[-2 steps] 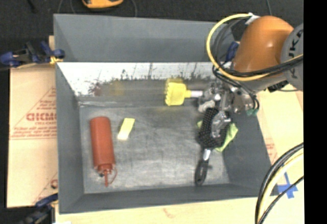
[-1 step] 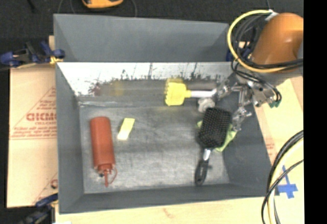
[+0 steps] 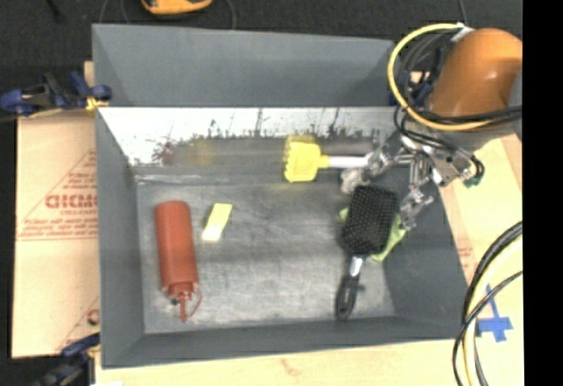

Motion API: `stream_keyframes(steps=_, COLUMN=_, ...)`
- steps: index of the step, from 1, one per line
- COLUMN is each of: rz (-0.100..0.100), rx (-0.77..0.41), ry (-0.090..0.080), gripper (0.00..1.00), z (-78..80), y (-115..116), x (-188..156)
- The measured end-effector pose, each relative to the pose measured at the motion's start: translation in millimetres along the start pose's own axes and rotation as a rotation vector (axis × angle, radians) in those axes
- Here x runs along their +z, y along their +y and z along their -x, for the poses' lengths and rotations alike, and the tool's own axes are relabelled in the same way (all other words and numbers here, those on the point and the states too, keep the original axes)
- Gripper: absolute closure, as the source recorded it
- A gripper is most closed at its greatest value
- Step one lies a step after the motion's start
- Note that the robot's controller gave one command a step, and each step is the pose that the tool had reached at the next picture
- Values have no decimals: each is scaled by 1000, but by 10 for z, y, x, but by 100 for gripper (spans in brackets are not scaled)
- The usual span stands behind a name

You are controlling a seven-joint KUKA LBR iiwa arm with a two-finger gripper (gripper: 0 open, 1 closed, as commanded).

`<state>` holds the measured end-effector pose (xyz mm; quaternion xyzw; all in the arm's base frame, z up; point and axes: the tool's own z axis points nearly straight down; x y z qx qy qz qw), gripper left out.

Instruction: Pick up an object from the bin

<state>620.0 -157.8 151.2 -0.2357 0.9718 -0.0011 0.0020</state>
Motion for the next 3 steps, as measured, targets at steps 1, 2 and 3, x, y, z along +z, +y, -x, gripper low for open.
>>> stream_keyframes(steps=1, rz=16, rx=-192, ry=-15, gripper=0, z=47, y=47, x=635)
stream_keyframes(steps=2, rz=5, rx=-203, ry=-19, gripper=100, z=48, y=32, x=584)
stream_keyframes(steps=3, rz=5, rx=-203, ry=-19, gripper=100, z=48, y=32, x=584)
